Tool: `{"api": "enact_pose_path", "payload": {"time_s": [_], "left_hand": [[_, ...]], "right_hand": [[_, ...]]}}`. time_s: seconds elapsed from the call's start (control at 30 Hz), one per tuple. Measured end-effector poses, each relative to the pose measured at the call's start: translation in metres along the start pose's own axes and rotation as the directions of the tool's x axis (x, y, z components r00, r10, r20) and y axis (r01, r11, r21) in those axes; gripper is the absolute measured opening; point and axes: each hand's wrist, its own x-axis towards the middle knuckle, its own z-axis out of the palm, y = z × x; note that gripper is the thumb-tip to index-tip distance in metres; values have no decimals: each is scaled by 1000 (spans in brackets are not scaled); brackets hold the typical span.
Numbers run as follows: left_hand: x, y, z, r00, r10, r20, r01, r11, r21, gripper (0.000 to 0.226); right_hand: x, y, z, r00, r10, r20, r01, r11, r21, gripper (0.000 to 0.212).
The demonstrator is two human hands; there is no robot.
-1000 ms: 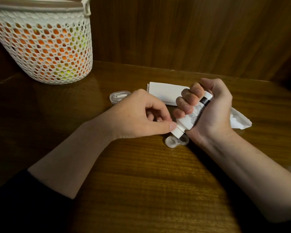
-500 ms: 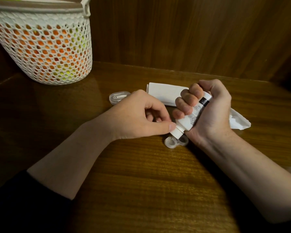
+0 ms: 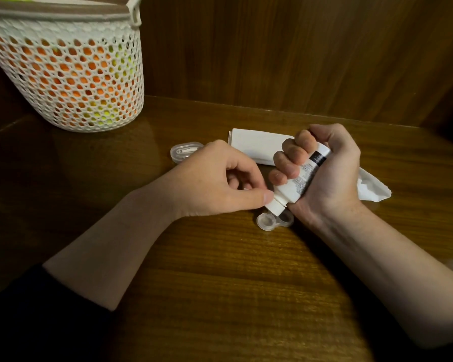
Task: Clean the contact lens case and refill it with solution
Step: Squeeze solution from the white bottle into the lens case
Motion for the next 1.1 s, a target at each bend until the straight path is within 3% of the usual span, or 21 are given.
{"api": "enact_pose_path", "payload": {"time_s": [0.43,1.1], "left_hand": [[0,0,1,999,36,-34,-36,999,-21,8],[3,1,14,1000,22,-19,-21,997,71,12]], "right_hand": [[6,-9,-8,996,31,-82,-24,996,87,38],[3,-18,-14,997,5,-76,-10,998,-63,42]]}}
